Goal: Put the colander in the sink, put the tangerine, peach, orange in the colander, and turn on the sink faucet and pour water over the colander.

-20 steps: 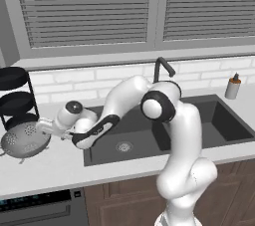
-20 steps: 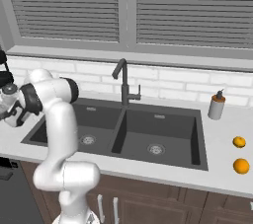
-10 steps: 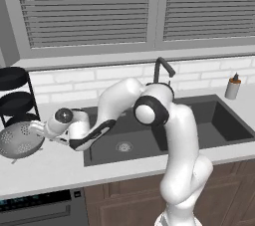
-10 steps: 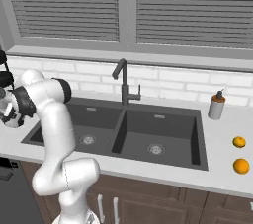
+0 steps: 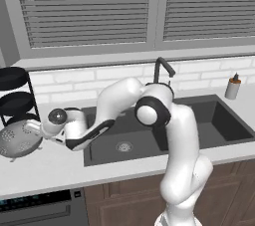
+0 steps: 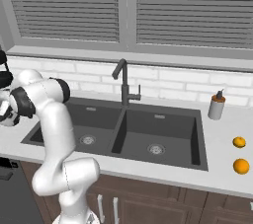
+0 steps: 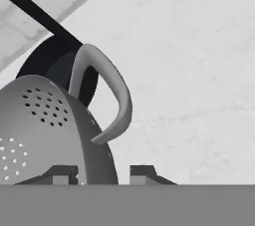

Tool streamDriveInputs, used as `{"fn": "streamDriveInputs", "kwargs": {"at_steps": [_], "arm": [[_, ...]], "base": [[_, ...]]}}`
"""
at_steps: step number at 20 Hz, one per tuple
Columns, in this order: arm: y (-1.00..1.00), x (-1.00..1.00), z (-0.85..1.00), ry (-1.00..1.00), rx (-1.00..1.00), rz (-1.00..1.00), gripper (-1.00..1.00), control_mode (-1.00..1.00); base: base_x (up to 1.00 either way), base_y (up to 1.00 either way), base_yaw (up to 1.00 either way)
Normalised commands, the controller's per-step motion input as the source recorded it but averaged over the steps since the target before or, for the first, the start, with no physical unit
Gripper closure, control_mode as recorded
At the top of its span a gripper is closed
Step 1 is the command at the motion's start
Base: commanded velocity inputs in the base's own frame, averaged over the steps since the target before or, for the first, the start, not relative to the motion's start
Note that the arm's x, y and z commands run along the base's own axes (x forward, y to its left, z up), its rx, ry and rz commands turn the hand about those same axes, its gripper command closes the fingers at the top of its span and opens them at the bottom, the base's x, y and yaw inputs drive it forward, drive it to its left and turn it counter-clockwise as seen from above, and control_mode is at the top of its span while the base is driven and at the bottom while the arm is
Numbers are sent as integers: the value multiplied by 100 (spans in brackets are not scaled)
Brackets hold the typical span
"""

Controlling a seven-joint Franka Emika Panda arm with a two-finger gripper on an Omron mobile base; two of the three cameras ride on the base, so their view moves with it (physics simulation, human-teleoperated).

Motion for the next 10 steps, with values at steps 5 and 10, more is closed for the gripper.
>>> {"fn": "streamDriveInputs", "kwargs": {"at_steps": [5,10], "arm": [[-35,-84,24,2,10,-20,100,-100],[-87,-100,7,-3,20,-21,100,-100]], "base": [[0,0,0],[0,0,0]]}}
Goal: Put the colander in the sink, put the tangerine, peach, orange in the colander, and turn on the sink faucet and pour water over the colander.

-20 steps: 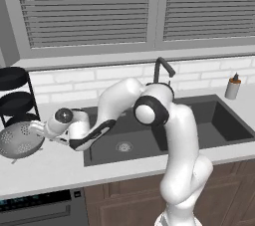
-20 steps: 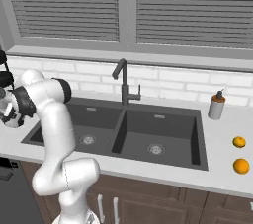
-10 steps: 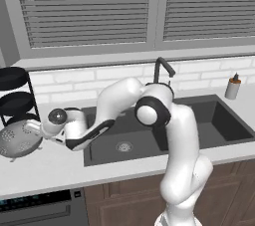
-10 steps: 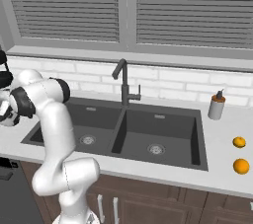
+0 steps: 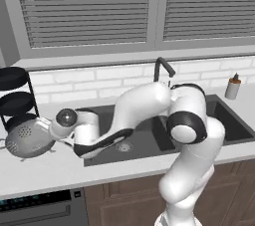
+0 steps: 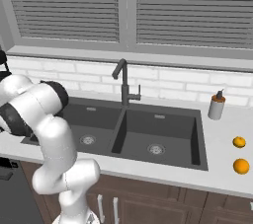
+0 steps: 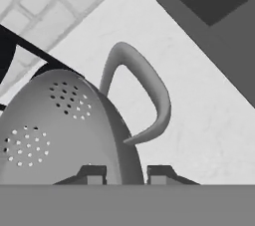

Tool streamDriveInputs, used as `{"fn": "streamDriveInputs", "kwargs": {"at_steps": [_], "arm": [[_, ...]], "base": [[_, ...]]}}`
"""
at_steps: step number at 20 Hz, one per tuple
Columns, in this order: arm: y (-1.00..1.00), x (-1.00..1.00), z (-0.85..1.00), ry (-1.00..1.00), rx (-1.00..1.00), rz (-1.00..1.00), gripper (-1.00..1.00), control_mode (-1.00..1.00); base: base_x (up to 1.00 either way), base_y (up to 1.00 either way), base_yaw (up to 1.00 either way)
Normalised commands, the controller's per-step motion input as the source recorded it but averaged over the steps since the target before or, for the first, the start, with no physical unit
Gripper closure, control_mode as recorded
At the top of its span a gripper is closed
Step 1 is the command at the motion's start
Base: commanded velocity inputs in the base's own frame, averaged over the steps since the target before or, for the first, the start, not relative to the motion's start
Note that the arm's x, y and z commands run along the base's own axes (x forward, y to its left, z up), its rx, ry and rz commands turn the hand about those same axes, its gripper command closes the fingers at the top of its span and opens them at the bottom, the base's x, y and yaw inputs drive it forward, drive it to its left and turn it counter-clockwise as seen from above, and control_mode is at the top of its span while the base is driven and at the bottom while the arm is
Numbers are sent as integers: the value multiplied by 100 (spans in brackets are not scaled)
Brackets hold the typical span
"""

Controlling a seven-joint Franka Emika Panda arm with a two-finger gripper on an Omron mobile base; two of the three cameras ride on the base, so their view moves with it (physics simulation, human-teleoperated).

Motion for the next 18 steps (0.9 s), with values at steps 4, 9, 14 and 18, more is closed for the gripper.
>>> {"fn": "streamDriveInputs", "kwargs": {"at_steps": [4,9,14,18], "arm": [[-82,-100,53,0,30,-15,100,-100],[-84,-100,86,2,33,-12,100,-100],[-84,-91,100,16,15,-14,100,-100],[-89,-34,100,52,-1,-18,100,-100]], "base": [[0,0,0],[0,0,0],[0,0,0],[0,0,0]]}}
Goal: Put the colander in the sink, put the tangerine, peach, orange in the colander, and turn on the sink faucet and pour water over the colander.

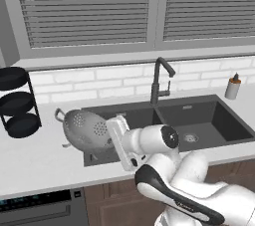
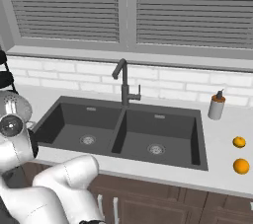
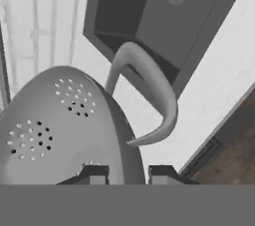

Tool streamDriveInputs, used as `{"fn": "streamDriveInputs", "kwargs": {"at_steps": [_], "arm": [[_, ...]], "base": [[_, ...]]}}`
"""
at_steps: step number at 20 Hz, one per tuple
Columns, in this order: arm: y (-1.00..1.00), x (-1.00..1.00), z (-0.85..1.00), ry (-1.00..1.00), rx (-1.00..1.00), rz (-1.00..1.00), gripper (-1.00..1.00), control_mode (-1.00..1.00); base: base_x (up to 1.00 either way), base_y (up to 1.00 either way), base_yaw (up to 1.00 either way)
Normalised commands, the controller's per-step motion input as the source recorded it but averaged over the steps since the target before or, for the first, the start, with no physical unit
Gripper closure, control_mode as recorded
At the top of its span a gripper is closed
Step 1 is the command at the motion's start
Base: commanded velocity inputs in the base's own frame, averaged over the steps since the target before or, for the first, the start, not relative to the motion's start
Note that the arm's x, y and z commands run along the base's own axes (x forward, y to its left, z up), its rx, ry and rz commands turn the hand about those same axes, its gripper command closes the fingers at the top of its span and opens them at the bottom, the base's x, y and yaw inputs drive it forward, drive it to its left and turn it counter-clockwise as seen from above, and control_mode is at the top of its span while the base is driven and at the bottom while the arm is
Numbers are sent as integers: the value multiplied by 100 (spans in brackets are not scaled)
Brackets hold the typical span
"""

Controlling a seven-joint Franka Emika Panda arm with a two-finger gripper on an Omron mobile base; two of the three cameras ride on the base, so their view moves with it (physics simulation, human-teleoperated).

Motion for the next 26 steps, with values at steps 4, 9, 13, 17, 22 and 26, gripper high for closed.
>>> {"fn": "streamDriveInputs", "kwargs": {"at_steps": [4,9,13,17,22,26], "arm": [[-89,-11,100,69,-13,-25,100,-100],[-55,-4,51,59,-23,-49,100,-100],[-16,0,18,57,-35,-60,100,-100],[-1,0,1,55,-43,-65,100,-100],[0,14,1,45,-52,-70,100,-100],[2,23,-19,18,-61,-70,100,-100]], "base": [[0,0,0],[0,0,0],[0,0,0],[0,0,0],[0,0,0],[0,0,0]]}}
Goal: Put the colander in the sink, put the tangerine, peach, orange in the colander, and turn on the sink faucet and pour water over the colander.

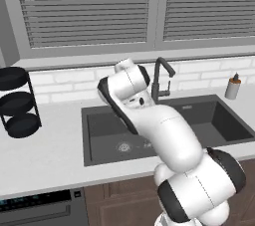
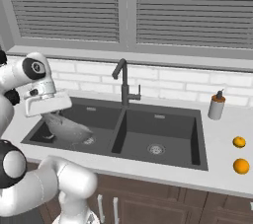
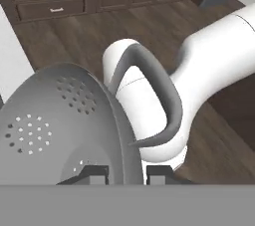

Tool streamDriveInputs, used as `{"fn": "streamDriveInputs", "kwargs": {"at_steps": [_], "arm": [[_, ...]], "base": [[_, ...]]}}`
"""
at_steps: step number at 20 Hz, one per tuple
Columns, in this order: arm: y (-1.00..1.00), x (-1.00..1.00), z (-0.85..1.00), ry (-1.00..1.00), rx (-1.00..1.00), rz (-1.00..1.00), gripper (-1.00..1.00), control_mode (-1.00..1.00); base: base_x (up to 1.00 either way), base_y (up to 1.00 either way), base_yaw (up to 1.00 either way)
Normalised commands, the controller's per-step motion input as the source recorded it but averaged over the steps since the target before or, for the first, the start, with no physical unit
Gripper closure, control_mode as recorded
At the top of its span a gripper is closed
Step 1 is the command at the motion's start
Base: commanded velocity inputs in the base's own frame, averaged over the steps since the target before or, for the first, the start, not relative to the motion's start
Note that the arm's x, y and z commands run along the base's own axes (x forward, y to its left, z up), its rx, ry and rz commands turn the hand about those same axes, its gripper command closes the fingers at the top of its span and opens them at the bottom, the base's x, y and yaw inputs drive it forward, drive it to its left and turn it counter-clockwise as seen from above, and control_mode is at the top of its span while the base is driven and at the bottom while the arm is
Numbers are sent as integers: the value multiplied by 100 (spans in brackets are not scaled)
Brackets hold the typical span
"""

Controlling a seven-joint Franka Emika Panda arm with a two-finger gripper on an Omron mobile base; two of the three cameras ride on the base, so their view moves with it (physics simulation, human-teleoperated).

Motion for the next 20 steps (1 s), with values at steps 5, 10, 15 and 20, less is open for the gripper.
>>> {"fn": "streamDriveInputs", "kwargs": {"at_steps": [5,10,15,20], "arm": [[43,28,-47,-23,-56,-63,100,-100],[84,37,-14,-61,-37,-45,100,-100],[75,49,-13,-53,-27,-29,100,-100],[56,50,-25,-28,-13,-28,100,-100]], "base": [[0,0,0],[0,0,0],[0,0,0],[0,0,0]]}}
